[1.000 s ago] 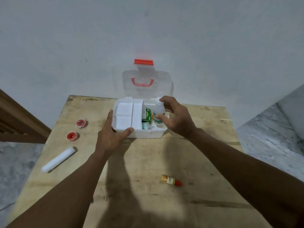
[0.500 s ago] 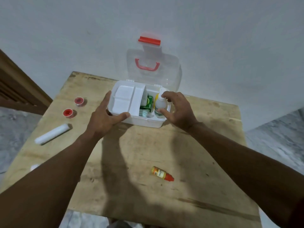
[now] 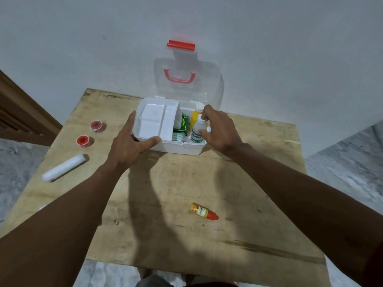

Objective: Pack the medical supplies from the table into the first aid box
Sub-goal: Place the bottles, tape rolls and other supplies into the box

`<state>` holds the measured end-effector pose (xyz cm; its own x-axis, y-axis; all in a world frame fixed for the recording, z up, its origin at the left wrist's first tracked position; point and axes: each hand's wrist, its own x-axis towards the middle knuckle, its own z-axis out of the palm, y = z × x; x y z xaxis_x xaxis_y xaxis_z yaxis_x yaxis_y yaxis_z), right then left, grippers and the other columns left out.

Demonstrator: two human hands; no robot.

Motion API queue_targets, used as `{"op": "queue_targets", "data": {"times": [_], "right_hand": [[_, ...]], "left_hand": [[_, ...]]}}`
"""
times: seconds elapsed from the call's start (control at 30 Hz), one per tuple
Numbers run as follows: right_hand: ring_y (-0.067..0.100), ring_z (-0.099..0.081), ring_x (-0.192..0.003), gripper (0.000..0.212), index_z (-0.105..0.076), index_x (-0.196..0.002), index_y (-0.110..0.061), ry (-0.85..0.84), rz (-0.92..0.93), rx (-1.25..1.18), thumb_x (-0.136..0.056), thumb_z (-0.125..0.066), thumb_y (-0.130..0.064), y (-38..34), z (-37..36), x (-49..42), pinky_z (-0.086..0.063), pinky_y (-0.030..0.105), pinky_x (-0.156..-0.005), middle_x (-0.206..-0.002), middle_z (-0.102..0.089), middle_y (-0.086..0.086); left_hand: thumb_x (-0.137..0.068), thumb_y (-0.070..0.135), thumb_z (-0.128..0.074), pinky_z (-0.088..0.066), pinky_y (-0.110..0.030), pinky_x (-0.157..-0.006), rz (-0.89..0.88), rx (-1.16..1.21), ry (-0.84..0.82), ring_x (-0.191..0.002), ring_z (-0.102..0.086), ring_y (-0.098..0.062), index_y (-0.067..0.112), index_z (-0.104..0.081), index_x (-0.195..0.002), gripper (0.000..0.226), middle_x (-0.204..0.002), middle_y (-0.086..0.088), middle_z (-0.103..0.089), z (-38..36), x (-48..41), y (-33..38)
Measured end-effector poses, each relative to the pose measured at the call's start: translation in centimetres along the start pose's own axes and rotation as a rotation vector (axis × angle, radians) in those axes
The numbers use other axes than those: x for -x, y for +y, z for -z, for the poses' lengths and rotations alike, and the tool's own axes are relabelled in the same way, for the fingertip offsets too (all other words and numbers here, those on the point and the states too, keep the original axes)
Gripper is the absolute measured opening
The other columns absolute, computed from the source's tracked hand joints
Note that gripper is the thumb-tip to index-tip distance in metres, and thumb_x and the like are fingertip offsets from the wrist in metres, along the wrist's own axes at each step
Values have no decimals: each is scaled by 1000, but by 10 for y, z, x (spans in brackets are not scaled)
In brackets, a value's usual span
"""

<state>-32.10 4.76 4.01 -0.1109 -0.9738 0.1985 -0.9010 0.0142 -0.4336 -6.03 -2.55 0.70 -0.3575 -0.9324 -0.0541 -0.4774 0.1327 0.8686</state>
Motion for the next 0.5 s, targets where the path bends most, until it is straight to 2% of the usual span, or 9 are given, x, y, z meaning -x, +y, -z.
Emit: {"op": "queue_targets", "data": {"times": [0.1, 0.23, 0.37, 0.5], "right_hand": [[22, -45, -78, 37, -49, -107, -8, 21, -26, -4, -80, -74, -12, -2, -1, 3, -32, 31, -66, -94, -61, 9], [25, -52, -84, 42, -49, -110, -11, 33, -74, -70, -76, -74, -12, -3, -3, 6, -43, 36, -72, -97, -62, 7], [22, -55, -91, 46, -53, -115, -10, 43, -104, -94, -75, -74, -12, -4, -3, 8, -41, 31, -75, -98, -56, -5], [16, -52, -89, 45, -54, -116, -10, 76, -137, -110, -75, -74, -11, -9, -3, 12, -40, 27, -75, -97, -53, -7]], "left_hand": [[-70, 61, -77, -54, -48, -94, 23, -15, -3, -120, -55, -21, 40, -29, -148, 95, -136, 9, -55, 0, 0, -1], [-66, 66, -76, -54, -49, -93, 29, -28, -14, -119, -57, -21, 39, -29, -149, 98, -135, 7, -57, 1, -2, -3], [-69, 61, -78, -53, -47, -95, 10, 2, -19, -119, -57, -19, 41, -31, -148, 94, -134, 11, -58, 2, -2, -2], [-71, 53, -80, -54, -45, -94, -2, 33, -28, -115, -59, -17, 45, -34, -143, 85, -129, 12, -60, 3, 0, -1]]}}
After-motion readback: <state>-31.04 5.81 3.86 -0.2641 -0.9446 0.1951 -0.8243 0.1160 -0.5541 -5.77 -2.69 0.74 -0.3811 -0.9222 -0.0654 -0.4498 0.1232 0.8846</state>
